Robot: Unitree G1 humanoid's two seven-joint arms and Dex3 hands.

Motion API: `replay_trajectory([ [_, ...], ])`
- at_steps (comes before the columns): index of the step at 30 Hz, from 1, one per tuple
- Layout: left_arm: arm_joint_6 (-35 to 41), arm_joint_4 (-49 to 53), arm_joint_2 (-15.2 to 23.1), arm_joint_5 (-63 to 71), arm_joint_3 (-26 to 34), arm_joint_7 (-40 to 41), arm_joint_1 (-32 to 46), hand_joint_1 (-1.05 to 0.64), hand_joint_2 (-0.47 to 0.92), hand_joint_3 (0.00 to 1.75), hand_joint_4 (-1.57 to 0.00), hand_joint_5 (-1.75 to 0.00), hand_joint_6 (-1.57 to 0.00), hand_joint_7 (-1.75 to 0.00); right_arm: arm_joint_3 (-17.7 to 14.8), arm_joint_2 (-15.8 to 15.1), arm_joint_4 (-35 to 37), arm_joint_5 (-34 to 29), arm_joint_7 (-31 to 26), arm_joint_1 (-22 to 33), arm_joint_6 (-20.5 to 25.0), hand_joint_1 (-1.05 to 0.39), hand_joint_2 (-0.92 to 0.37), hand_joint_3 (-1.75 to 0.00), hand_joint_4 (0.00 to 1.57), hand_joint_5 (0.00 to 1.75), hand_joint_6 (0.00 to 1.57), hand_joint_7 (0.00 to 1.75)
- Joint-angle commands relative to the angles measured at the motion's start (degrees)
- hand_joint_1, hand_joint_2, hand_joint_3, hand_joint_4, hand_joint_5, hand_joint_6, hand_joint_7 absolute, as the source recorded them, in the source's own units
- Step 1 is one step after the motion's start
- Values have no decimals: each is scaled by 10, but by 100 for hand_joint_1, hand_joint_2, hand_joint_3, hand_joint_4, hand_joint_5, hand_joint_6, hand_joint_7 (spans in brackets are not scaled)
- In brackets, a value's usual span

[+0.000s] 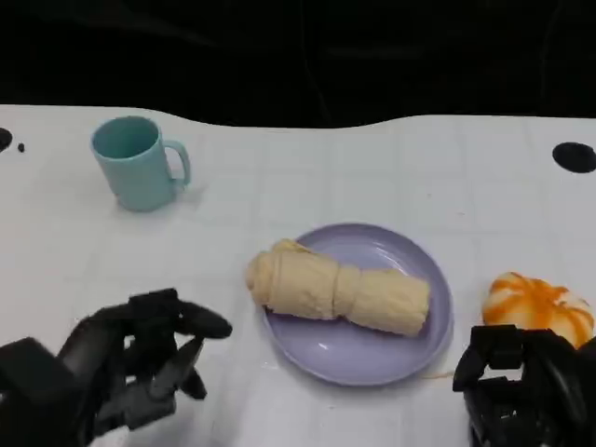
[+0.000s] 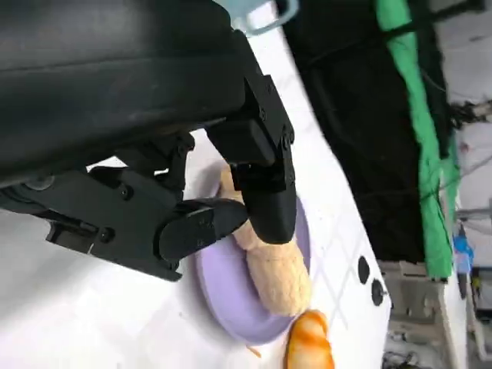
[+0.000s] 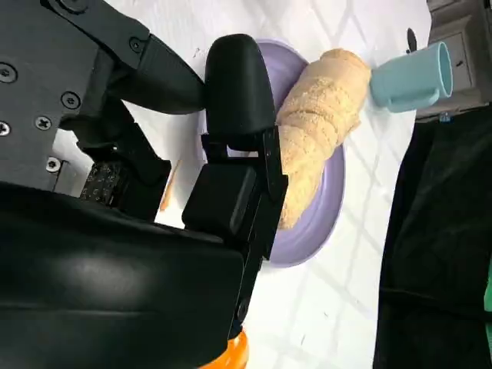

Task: Grasp the towel on the left side of the plate with the left hand and place it into the plate.

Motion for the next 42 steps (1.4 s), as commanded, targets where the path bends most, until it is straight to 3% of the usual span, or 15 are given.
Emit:
replay_trajectory([
  [1,61,-38,-14,-27,6,18,30,-15,68,98,-70,-174,-78,-132,-6,-5,-5,4,-2,-3,4,-74,-3,-175,144,136,140,115],
  [3,94,-54,-22,-43,10,25,42,-16,66,98,-70,-175,-77,-134,-6,-4,-6,5,-2,-3,5,-73,-3,-175,143,137,139,116],
  [12,165,-68,-49,-141,38,23,58,-20,84,69,-67,-175,-70,-139,-4,-7,-11,-3,-6,-2,6,-66,-7,-175,136,146,131,125],
  [20,119,-15,-69,-166,49,1,42,-20,85,63,-70,-171,-73,-134,-6,-16,-32,1,-1,5,21,-60,-10,-175,129,154,124,133],
  [26,86,3,-70,-160,43,-9,42,-24,85,54,-73,-164,-77,-128,-4,-18,-28,-2,6,10,7,-53,-12,-175,125,158,120,137],
  [37,86,2,-64,-165,49,-7,44,-21,77,73,-77,-157,-83,-119,7,-14,-60,-4,-7,23,26,-45,-15,-175,120,164,115,143],
  [42,85,-1,-63,-162,46,-7,46,-21,74,78,-76,-161,-81,-125,7,-16,-75,2,-5,26,35,-40,-16,-175,118,167,112,146],
])
